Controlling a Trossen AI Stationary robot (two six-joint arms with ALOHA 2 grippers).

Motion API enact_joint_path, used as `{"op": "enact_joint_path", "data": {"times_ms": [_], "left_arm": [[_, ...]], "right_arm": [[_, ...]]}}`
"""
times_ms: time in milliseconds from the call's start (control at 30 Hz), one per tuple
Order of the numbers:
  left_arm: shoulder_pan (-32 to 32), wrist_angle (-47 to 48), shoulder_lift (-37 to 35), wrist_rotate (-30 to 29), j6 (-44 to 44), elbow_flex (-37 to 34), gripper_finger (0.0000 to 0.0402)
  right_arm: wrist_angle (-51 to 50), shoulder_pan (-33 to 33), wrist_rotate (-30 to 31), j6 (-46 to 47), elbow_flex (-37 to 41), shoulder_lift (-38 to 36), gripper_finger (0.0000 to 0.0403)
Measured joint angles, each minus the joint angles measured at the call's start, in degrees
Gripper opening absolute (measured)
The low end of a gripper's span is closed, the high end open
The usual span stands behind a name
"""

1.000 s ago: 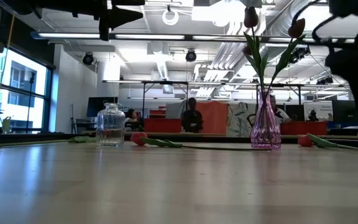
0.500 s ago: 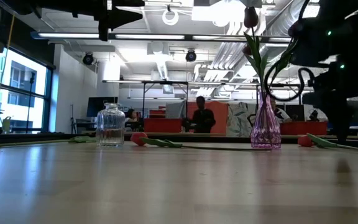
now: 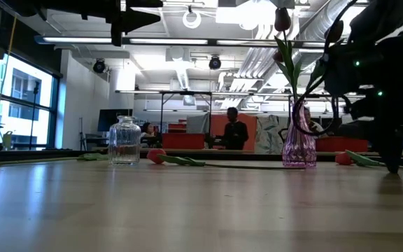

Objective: Sort flowers into vase by color
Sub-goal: Put the top right red tulip into the transparent vase

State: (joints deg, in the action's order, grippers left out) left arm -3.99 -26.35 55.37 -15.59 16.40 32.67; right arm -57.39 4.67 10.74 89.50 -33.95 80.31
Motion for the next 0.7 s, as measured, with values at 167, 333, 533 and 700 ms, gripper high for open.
{"op": "enact_joint_path", "data": {"times_ms": [167,333,533,700], "left_arm": [[0.00,-0.02,0.00,0.00,-0.02,0.00,0.0150],[0.00,-0.01,0.00,0.00,-0.02,0.00,0.0150],[0.00,0.00,0.00,0.00,-0.04,0.00,0.0150],[0.00,0.00,0.00,0.02,-0.04,0.00,0.0150]], "right_arm": [[2.38,-0.93,-0.41,0.44,1.84,-0.23,0.0152],[2.21,-0.92,0.19,0.09,1.68,-0.15,0.0143],[3.89,-0.94,-1.07,-3.72,1.77,-0.12,0.0142],[4.71,-0.99,-2.25,-6.25,1.79,-0.12,0.0136]]}}
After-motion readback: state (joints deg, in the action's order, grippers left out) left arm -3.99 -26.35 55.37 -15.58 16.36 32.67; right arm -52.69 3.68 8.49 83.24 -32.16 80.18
